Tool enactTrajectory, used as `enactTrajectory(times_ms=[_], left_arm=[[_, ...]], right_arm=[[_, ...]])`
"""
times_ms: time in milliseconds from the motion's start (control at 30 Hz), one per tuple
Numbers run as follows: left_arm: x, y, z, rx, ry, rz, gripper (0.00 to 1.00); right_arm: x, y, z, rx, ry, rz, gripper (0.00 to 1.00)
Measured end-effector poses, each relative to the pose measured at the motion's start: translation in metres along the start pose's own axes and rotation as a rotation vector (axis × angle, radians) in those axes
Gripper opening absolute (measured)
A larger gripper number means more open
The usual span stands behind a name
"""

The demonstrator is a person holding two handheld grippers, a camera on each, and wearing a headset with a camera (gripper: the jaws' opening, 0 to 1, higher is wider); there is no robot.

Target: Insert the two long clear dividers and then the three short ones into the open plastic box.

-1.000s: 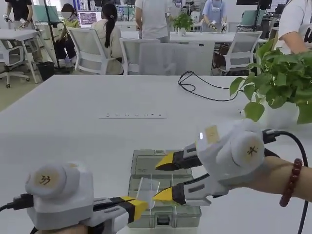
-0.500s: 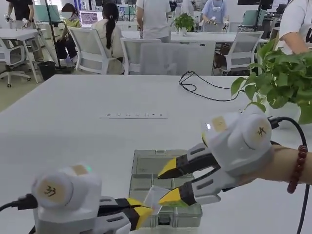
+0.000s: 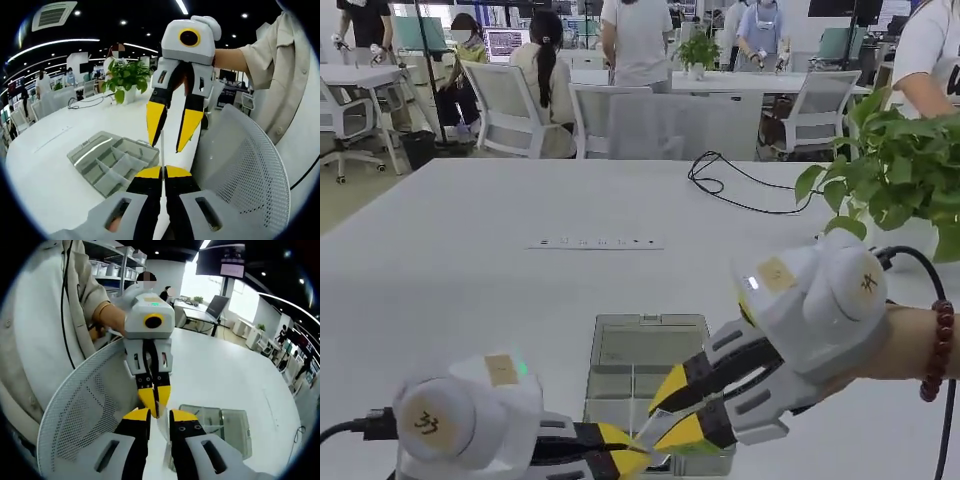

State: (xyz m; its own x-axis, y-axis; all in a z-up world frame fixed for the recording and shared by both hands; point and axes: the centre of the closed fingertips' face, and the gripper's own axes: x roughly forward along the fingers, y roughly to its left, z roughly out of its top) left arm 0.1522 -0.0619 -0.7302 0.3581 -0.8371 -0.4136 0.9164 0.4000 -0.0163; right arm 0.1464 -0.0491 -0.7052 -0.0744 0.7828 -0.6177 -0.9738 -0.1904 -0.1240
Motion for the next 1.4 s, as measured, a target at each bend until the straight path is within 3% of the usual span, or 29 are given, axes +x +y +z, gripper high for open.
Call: enactTrajectory(times_ms=[233,400,700,967,1200,1400], left_arm=[[0.001,-0.01,0.007,0.039,-0.023,-0.057,0.0],[0.002,-0.011,0.008,0.052,-0.02,-0.064,0.0],[0.002,-0.009,0.009,0.046,-0.029,-0.06,0.0],[0.002,0.002,0.011,-0.001,-0.055,-0.003,0.01],[-0.003,0.013,0.01,-0.026,-0.073,0.054,0.12],[-0.006,0.019,0.005,-0.046,-0.073,0.087,0.19]], right_arm=[[-0.002,0.008,-0.001,-0.001,-0.003,0.044,0.1],[-0.004,0.011,-0.001,0.001,-0.008,0.061,0.03],[-0.004,0.009,0.0,0.005,0.005,0.057,0.02],[-0.004,0.0,-0.001,0.023,0.039,0.02,0.02],[-0.007,-0.011,-0.009,0.043,0.1,-0.015,0.02],[-0.011,-0.023,-0.02,0.061,0.2,-0.046,0.02]])
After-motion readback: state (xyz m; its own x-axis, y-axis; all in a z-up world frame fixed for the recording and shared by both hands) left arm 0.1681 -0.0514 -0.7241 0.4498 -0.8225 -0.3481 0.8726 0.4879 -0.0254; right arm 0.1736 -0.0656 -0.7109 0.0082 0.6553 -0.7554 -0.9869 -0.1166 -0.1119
